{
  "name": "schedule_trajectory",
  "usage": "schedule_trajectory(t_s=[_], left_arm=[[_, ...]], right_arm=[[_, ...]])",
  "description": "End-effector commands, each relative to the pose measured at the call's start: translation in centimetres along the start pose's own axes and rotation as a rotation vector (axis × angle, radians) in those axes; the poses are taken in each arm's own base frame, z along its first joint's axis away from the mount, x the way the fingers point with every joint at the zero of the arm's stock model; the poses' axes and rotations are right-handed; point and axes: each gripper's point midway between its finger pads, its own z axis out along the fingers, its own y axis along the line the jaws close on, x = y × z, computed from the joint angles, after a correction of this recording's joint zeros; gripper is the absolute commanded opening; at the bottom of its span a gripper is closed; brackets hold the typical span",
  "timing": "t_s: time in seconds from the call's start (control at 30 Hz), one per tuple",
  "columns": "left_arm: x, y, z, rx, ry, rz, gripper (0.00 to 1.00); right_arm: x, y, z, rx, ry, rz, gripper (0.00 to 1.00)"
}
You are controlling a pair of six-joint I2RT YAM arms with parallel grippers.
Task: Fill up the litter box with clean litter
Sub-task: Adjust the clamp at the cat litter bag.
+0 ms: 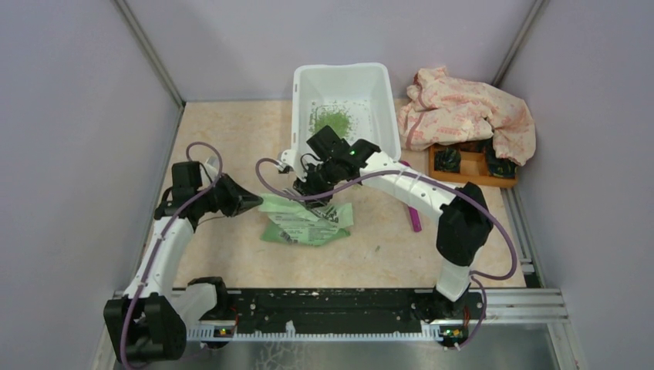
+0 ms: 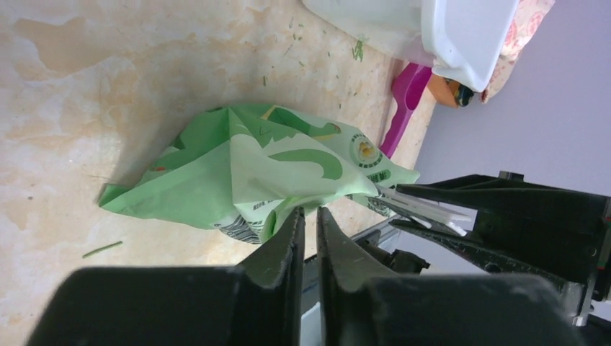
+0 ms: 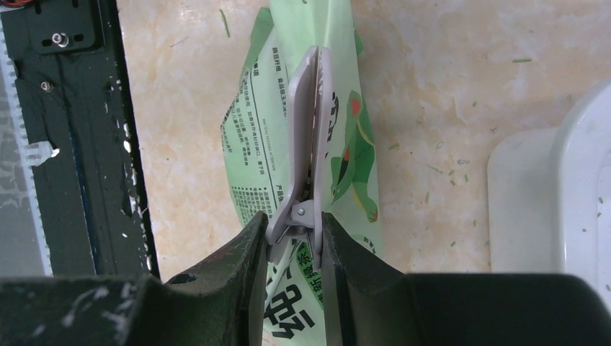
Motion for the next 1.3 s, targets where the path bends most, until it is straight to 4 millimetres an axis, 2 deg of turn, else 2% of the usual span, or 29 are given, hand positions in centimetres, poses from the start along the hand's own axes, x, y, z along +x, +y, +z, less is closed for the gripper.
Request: schedule_trajectory(t_s=[0.0,0.13,0.17,0.2,0.27,0.43,0.5,0.53,0.57,0.67,0.8,0.9,0.93,0.97,1.0,1.03,1.1,1.17,1.27], left_arm=[[-1.3,-1.1,-0.8,-0.028,-0.043,-0.054,0.3],[-1.1,-2.2,-0.9,0.034,-0.049,-0.086,0.59],[-1.1,-2.2,-0.9,0.036,-0.053,-0.094,0.65],[-1.0,-2.3,-0.8,0.044,-0.048,-0.097,0.67],[-0.8,-2.3,-0.6,0.053,-0.028,-0.114,0.65],[-0.7,-3.0,-0.5,0.073,-0.001,-0.135,0.5],[-0.8,-3.5,-0.6,0.09,0.007,-0.13,0.5],[-0.8,-3.6,-0.7,0.087,0.008,-0.128,0.53],[-0.8,-3.7,-0.8,0.088,0.006,-0.111,0.62],[-1.2,-3.4,-0.9,0.074,-0.026,-0.062,0.97],[-1.0,-2.1,-0.3,0.041,-0.029,-0.14,0.98],[0.5,-2.7,-0.1,0.061,0.083,-0.258,0.98],[0.6,-3.1,-0.3,0.056,0.11,-0.269,0.93],[0.8,-3.4,-0.5,0.064,0.13,-0.258,0.78],[0.8,-4.1,-0.8,0.091,0.143,-0.241,0.69],[0.9,-4.5,-1.4,0.105,0.153,-0.246,0.7],[1.2,-5.0,-2.4,0.092,0.135,-0.244,0.78],[1.3,-5.5,-3.3,0.094,0.102,-0.243,0.97],[2.4,-5.5,-4.0,0.107,0.106,-0.295,0.99]], right_arm=[[-1.0,1.6,-0.7,-0.008,-0.028,-0.029,0.0],[-1.2,1.8,-0.6,-0.009,-0.032,-0.037,0.0],[-1.2,1.9,-0.6,-0.009,-0.035,-0.038,0.0],[-1.2,1.9,-0.6,-0.006,-0.033,-0.038,0.0],[-1.2,2.0,-0.7,-0.005,-0.036,-0.041,0.0],[-1.1,2.3,-0.6,0.001,-0.035,-0.044,0.0],[-1.2,2.5,-0.7,-0.002,-0.036,-0.047,0.0],[-1.1,2.6,-0.7,-0.002,-0.035,-0.049,0.0],[-1.1,2.7,-0.7,-0.001,-0.035,-0.05,0.0],[-1.3,2.9,-0.9,0.001,-0.04,-0.053,0.0],[-1.2,3.2,-1.0,0.006,-0.034,-0.056,0.0],[-0.9,3.4,-0.7,0.013,-0.019,-0.063,0.0],[-0.8,3.5,-0.6,0.011,-0.013,-0.065,0.0],[-0.8,3.5,-0.5,0.011,-0.008,-0.067,0.0],[-0.7,3.6,-0.5,0.012,-0.005,-0.071,0.0],[-0.7,3.6,-0.4,0.012,-0.004,-0.073,0.0],[-0.6,3.7,-0.4,0.013,-0.003,-0.076,0.0],[-0.7,3.8,-0.4,0.013,-0.006,-0.08,0.0],[-0.6,4.0,-0.6,0.016,-0.008,-0.086,0.0]])
